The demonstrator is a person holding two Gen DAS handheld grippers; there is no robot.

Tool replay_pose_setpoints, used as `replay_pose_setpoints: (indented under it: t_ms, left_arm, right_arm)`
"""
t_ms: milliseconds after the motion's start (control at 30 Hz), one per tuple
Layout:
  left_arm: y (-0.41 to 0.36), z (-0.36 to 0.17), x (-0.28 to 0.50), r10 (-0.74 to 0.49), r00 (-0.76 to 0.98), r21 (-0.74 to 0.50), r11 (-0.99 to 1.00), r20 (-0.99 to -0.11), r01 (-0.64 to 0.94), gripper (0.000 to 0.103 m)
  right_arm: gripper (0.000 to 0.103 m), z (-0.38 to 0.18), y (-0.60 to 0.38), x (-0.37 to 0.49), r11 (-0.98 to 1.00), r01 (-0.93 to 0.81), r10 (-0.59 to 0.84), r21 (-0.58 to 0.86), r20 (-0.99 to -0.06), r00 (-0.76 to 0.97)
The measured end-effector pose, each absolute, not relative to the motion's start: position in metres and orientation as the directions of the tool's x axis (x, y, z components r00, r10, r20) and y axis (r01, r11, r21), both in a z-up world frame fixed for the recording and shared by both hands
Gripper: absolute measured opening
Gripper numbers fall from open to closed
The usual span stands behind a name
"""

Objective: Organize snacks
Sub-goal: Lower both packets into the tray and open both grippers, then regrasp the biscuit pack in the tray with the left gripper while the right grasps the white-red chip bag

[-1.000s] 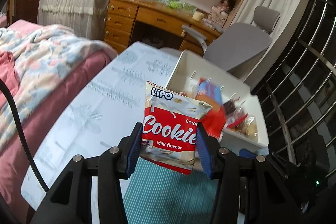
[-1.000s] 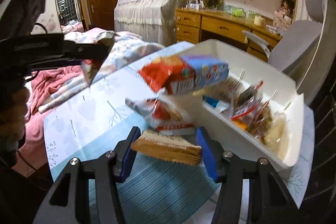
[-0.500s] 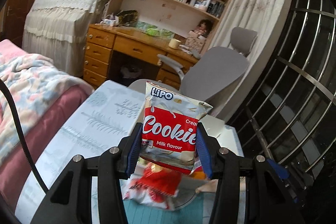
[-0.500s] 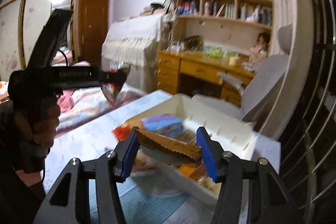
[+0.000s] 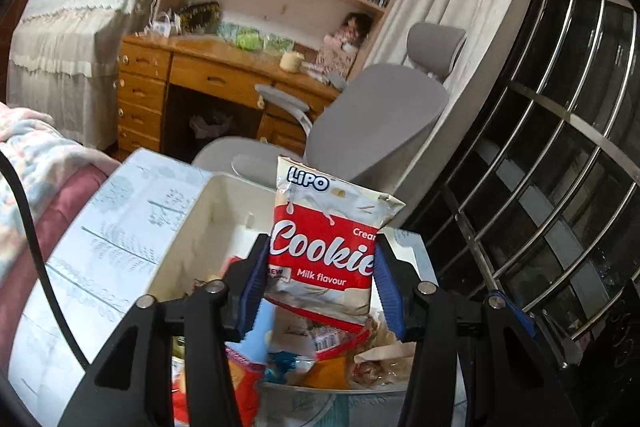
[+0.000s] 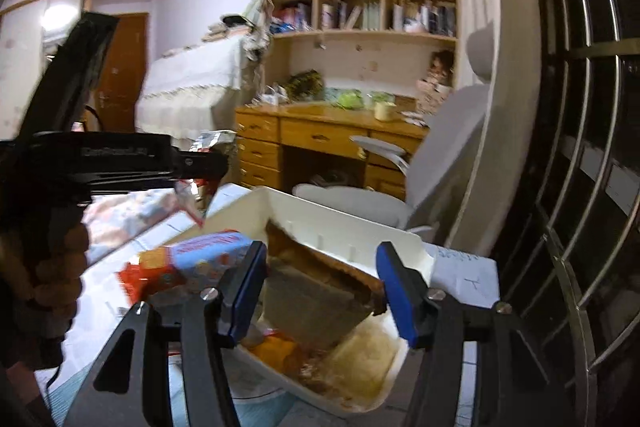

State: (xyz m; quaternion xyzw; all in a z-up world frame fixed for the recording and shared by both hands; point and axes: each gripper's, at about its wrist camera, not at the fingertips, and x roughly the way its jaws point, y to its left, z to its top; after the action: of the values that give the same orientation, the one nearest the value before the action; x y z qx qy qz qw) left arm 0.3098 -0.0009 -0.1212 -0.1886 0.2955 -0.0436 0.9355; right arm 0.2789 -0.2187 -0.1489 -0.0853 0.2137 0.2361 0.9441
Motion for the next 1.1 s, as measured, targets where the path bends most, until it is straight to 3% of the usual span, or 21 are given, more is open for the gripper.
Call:
replay_pose_setpoints:
  t_ms: [100, 200, 600, 1100]
  left_arm:
    - [-0.006, -0.126, 0.320, -0.207, 0.797, -0.377, 0.926, -0.567, -0.028, 0.072]
    - [-0.007, -0.127, 0.319, -0.202, 0.792, -0.368, 0.929, -0.576, -0.031, 0.081]
    - [0.020, -0.138, 0.288, -0.148, 0.758, -0.363, 0.924, -0.635, -0.123, 0.083]
    - [0.053, -0.167, 0.229, -0.233, 0.643, -0.367, 0.927, -0.729, -0.081, 0.086]
  right_arm:
    - [0.060, -0.153, -0.219, 0.289, 0.880, -0.473, 0.401, -0.040, -0.471, 0.786]
    - [0.072, -0.157, -0.217, 0.297, 0.888, -0.458, 0.383, -0.031, -0.500, 0.777]
    - [0.080, -0.155, -0.209, 0.287, 0.904, -0.425, 0.349, -0.036, -0.513, 0.784]
    - [0.081, -0.171, -0.164, 0.220, 0.943, -0.331, 0.261, -0.020, -0.572, 0.777]
